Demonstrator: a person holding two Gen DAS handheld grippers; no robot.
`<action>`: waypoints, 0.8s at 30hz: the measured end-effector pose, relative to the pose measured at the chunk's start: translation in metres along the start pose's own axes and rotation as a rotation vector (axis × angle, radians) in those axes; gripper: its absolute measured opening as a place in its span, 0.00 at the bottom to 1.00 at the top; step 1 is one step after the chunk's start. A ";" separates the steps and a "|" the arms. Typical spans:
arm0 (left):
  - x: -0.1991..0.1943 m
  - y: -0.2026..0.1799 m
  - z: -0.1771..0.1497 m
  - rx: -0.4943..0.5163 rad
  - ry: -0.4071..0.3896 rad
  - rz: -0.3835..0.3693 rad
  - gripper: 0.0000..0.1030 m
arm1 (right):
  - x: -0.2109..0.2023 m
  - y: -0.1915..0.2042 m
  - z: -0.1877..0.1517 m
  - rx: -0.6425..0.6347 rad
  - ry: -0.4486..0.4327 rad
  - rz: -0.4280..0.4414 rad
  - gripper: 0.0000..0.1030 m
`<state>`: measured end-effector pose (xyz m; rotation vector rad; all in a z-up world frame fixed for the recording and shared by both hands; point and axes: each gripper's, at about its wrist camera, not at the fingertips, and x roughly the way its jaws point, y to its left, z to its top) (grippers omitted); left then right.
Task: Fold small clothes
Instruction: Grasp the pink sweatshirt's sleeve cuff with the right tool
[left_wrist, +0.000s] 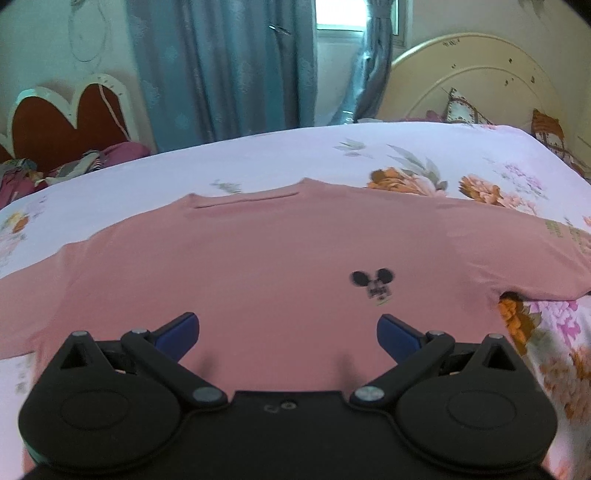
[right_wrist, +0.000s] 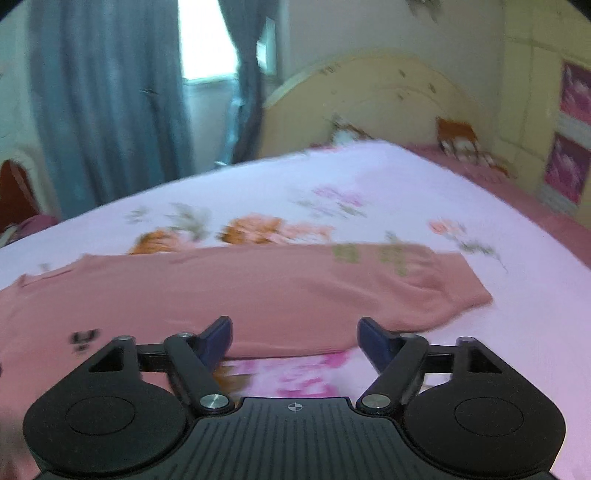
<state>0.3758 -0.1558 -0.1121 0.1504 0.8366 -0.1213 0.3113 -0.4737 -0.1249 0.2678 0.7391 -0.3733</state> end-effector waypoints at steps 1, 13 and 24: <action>0.003 -0.005 0.002 0.003 0.000 -0.002 1.00 | 0.006 -0.012 0.002 0.018 0.004 -0.012 0.72; 0.030 -0.028 0.011 0.043 -0.003 -0.001 0.99 | 0.084 -0.121 0.009 0.212 0.103 -0.197 0.48; 0.050 -0.005 0.012 -0.026 0.044 0.038 0.98 | 0.096 -0.132 0.022 0.268 0.026 -0.167 0.08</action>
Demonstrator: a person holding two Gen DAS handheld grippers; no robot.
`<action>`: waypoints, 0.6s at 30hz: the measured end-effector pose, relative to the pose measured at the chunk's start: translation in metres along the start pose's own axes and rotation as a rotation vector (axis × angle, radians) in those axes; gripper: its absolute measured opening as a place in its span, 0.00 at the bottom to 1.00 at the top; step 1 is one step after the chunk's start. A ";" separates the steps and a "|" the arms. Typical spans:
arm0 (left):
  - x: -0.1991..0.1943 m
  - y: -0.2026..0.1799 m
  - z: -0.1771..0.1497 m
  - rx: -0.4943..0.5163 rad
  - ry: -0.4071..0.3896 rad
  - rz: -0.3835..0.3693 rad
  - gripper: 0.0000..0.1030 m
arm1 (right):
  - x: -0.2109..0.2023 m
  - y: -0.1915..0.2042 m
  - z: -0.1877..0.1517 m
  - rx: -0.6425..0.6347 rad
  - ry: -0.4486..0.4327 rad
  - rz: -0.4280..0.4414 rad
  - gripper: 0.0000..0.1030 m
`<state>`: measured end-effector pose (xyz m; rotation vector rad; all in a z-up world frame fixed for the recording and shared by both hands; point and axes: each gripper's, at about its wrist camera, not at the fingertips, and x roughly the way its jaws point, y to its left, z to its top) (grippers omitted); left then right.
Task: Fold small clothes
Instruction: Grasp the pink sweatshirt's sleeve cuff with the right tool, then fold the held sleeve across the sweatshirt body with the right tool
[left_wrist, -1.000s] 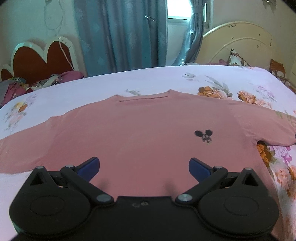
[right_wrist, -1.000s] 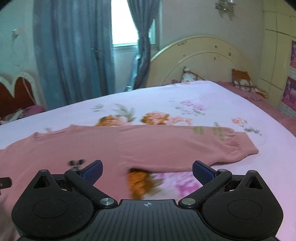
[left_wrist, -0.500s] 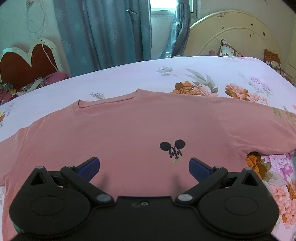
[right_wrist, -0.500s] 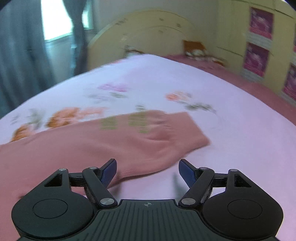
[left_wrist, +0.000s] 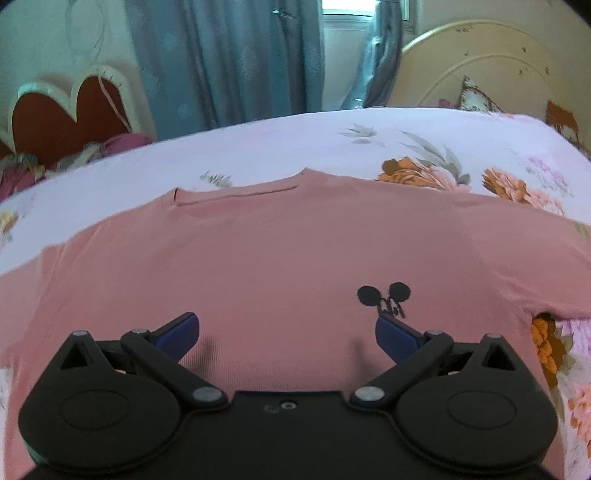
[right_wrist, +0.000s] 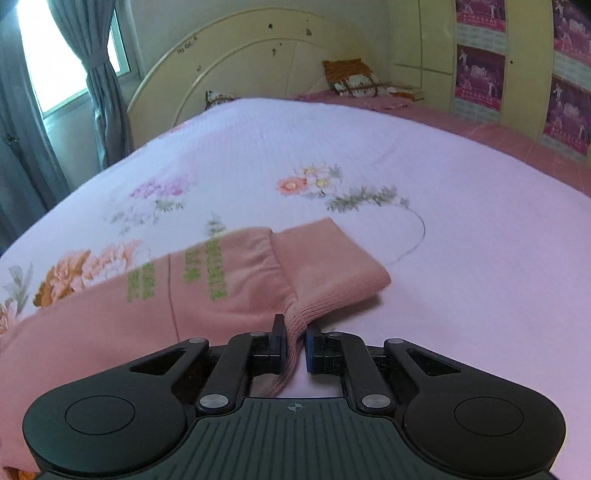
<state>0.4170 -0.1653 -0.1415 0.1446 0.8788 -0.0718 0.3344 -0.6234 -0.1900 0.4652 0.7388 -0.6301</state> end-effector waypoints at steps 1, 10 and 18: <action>0.001 0.004 0.001 -0.016 0.012 -0.004 0.99 | -0.002 0.004 0.001 -0.004 -0.017 0.012 0.08; -0.010 0.045 0.002 -0.039 -0.004 -0.017 1.00 | -0.059 0.109 0.004 -0.176 -0.140 0.254 0.08; -0.025 0.123 -0.015 -0.164 0.001 0.028 0.98 | -0.108 0.268 -0.062 -0.357 -0.099 0.569 0.08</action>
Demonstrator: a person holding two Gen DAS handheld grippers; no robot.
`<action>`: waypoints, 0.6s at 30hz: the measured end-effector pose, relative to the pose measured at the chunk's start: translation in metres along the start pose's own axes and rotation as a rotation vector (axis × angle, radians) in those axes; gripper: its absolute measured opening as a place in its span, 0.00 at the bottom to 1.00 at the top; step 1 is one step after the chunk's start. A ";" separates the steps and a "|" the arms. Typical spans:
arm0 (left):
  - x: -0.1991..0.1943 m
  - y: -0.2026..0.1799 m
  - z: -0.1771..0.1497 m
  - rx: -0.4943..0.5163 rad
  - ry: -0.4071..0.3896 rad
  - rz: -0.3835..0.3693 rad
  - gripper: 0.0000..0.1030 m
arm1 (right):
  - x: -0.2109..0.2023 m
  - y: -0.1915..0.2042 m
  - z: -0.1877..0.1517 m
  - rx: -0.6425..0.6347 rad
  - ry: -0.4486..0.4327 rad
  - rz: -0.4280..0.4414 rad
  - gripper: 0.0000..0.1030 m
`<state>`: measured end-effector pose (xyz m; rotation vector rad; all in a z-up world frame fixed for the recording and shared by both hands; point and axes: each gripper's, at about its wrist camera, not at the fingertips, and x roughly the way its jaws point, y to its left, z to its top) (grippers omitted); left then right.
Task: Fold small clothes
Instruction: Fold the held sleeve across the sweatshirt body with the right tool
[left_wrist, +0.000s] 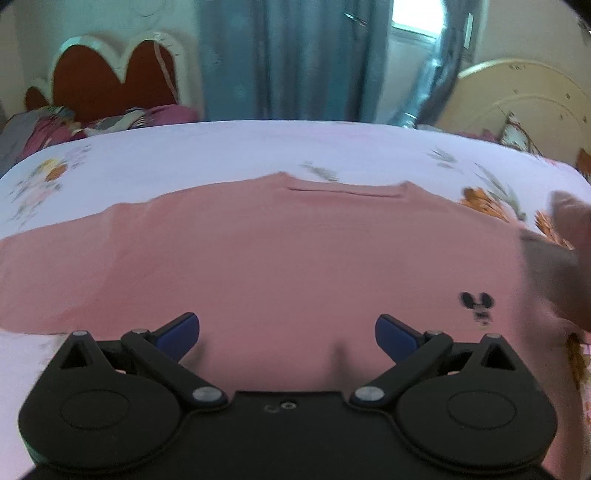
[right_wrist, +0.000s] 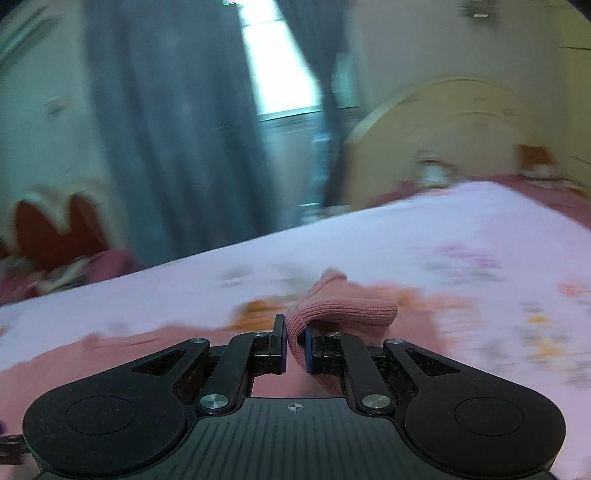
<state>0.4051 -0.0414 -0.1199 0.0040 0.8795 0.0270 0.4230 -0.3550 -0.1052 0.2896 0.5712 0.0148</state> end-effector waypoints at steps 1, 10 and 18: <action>-0.003 0.012 -0.001 -0.016 -0.010 -0.001 0.98 | 0.007 0.021 -0.006 -0.016 0.016 0.036 0.08; -0.011 0.079 -0.003 -0.033 -0.048 0.000 0.98 | 0.059 0.162 -0.074 -0.120 0.209 0.208 0.09; 0.002 0.068 -0.002 -0.006 -0.023 -0.124 0.98 | 0.035 0.154 -0.070 -0.149 0.182 0.207 0.67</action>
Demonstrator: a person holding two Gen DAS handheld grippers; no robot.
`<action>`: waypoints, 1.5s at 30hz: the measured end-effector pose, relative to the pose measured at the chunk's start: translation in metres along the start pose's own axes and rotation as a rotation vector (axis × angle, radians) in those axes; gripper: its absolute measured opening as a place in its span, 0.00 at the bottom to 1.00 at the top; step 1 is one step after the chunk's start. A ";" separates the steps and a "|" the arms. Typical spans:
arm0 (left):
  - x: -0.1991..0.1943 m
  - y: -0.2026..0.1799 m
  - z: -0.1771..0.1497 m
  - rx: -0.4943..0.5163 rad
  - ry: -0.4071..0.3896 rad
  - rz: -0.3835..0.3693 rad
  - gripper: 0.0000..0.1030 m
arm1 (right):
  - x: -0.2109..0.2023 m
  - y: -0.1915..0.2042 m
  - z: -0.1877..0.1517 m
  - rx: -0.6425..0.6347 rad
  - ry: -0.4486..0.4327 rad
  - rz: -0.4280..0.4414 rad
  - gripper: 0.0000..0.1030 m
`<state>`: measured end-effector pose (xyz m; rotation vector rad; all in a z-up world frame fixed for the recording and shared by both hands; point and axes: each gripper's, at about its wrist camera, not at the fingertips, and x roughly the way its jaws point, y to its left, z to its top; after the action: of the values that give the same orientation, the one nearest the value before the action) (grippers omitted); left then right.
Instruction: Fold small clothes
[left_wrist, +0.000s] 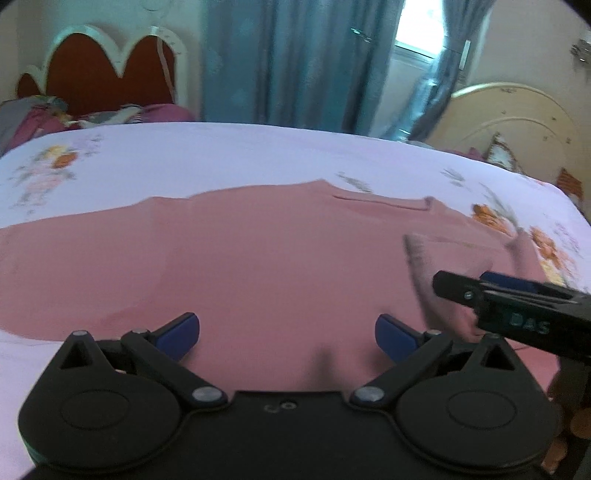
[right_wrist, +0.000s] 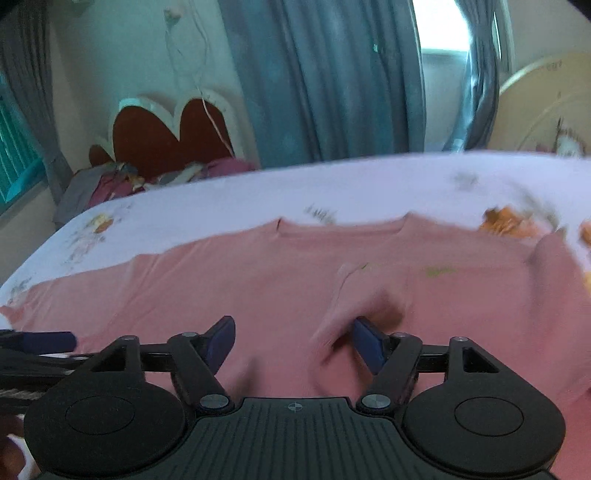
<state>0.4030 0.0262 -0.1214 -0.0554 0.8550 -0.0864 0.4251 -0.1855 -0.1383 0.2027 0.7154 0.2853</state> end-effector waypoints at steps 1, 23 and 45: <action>0.003 -0.007 0.000 0.014 0.001 -0.022 0.98 | -0.007 -0.006 -0.001 0.006 -0.008 -0.020 0.67; 0.094 -0.108 -0.004 0.144 -0.039 -0.204 0.19 | -0.066 -0.174 -0.051 0.155 0.063 -0.372 0.51; 0.084 -0.011 -0.015 -0.198 -0.042 -0.212 0.36 | -0.061 -0.179 -0.048 0.222 0.105 -0.345 0.07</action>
<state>0.4461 0.0065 -0.1928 -0.3324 0.8120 -0.1986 0.3823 -0.3703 -0.1862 0.2722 0.8718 -0.1149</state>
